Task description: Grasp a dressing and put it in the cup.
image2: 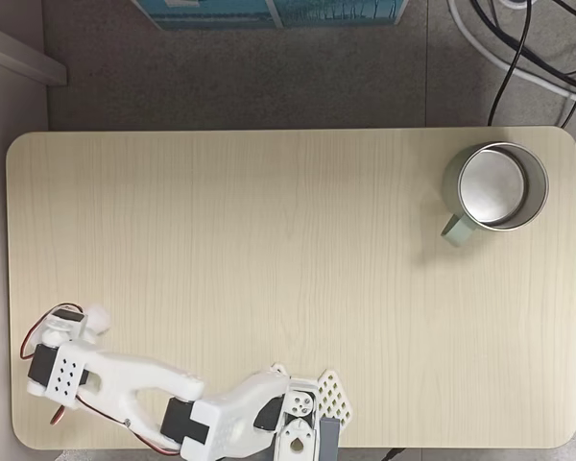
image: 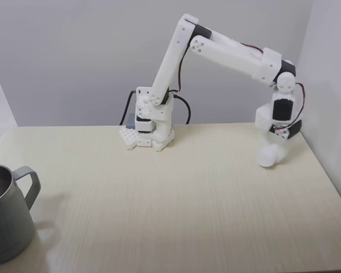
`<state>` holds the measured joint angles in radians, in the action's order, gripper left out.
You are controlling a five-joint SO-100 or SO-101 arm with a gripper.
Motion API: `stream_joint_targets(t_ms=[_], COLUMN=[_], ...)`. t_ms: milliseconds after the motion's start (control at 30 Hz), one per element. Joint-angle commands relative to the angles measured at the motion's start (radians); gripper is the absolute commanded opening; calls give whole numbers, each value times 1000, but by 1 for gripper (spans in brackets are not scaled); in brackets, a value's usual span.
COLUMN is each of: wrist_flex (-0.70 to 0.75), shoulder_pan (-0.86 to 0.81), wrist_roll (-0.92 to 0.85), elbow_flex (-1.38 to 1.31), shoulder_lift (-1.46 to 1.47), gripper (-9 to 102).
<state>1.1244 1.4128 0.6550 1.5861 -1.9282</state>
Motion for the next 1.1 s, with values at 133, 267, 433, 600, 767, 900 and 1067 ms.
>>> stream_joint_targets(t_ms=[133,267,433,600,767,900,1067], wrist_flex=[163,304,423,486,479,468,554], shoulder_pan=[-213,-414,-753,-1154,-1509,-1680,-1855], wrist_roll=[-41,-106,-216,-310,-362,-410,-440], elbow_flex=[48,110,170,233,307,457,775], shoulder_lift=[376,555,749,848,801,624,278], gripper=[0,0,0,0,0,0,0])
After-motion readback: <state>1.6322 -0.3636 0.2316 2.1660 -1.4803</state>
